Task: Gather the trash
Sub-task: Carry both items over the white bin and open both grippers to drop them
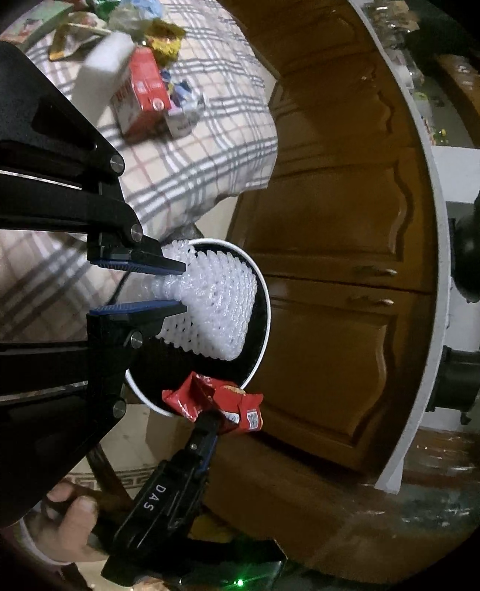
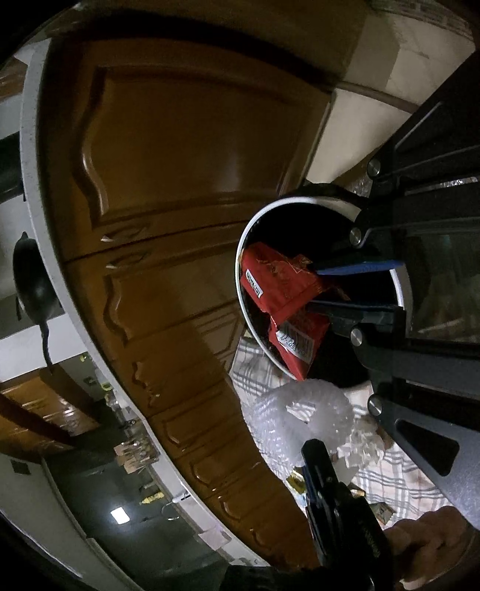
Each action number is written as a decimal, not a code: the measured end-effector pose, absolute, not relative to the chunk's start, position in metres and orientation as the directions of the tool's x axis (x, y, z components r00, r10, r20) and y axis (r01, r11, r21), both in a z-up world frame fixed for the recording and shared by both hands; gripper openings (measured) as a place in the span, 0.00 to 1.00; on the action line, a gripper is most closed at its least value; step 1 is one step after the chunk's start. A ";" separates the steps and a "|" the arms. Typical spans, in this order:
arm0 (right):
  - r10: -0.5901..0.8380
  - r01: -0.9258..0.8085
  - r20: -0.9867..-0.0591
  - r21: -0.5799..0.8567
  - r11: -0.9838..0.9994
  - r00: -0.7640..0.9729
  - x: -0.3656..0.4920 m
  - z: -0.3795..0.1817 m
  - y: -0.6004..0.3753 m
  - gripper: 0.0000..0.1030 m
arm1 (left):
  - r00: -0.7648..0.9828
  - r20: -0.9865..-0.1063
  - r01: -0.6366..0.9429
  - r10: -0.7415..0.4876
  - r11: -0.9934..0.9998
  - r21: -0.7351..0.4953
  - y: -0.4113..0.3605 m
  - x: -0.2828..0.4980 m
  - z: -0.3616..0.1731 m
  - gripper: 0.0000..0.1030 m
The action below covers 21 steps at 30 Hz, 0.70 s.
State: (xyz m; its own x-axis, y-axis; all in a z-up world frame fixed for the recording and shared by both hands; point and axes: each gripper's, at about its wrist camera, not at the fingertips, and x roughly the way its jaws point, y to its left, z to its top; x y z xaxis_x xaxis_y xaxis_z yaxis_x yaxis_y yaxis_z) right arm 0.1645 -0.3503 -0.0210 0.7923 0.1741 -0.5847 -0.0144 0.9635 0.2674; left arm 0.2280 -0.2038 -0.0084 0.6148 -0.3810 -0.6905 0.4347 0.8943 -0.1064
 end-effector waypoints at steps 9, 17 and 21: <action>0.176 -0.016 -0.624 0.254 0.967 0.761 0.186 -0.028 -0.355 0.12 | 0.593 -0.713 0.443 -0.374 0.891 -0.100 -0.220 0.249 -0.018 0.12; 0.174 -0.017 -0.652 0.240 0.971 0.738 0.198 -0.036 -0.357 0.17 | 0.564 -0.737 0.451 -0.373 0.886 -0.104 -0.227 0.262 -0.031 0.15; 0.180 -0.009 -0.658 0.254 0.967 0.732 0.201 -0.036 -0.361 0.33 | 0.564 -0.739 0.445 -0.369 0.890 -0.105 -0.227 0.262 -0.033 0.51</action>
